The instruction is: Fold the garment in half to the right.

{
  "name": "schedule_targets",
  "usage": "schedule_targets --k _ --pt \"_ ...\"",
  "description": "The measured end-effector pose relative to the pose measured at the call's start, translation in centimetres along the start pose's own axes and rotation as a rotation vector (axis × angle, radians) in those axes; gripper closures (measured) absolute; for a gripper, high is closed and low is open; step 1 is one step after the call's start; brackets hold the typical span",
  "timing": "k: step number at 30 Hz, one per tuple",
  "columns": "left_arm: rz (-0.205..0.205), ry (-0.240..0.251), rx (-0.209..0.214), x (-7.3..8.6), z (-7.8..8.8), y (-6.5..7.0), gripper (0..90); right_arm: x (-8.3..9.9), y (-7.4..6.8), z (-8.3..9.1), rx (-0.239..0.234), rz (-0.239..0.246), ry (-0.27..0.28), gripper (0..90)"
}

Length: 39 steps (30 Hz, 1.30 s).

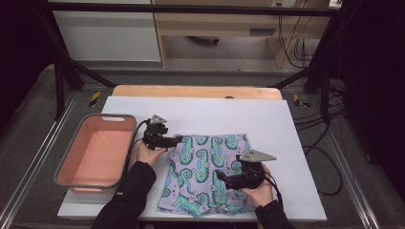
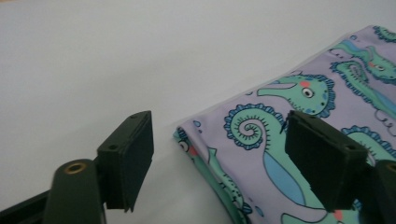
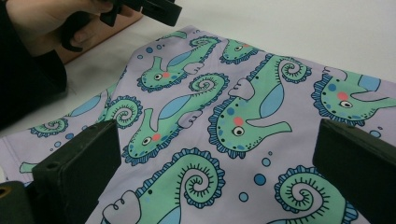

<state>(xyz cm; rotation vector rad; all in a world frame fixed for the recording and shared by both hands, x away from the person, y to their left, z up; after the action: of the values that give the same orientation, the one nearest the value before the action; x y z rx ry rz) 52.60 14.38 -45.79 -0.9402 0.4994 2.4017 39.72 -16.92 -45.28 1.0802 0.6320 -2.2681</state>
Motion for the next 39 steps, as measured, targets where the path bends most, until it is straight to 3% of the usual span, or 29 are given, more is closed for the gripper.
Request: schedule_targets --k 8,15,24,34,39 --pt "0.009 -0.055 0.014 0.4 -1.2 -0.2 39.5 0.1 0.0 -0.1 -0.004 0.003 -0.010 1.8" --pt "0.002 -0.069 -0.013 0.5 -2.2 -0.3 45.8 0.1 -0.3 -0.2 -0.010 0.007 -0.009 1.7" --pt "0.003 -0.060 -0.004 0.5 -2.9 0.0 56.6 0.1 -0.4 -0.2 -0.013 0.008 -0.010 1.5" --pt "0.017 -0.065 -0.040 0.6 -3.0 0.0 71.6 0.0 -0.7 -0.3 -0.025 0.016 -0.013 1.4" --pt "-0.013 -0.066 -0.044 0.6 -3.1 0.5 78.4 0.0 -1.0 -0.5 -0.033 0.023 -0.013 1.3"
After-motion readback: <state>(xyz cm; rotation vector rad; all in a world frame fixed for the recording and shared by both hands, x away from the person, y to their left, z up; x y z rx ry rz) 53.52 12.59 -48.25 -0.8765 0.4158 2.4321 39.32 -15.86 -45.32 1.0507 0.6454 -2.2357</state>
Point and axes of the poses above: each handheld gripper's, and its own axes: z roughly backward along the jaws, x roughly out of its underside, y roughly to its right, the point moved 1 cm from there along -z, roughly forward along the jaws, and after that the axes turned 5 degrees about -y, right-handed, at the moved point
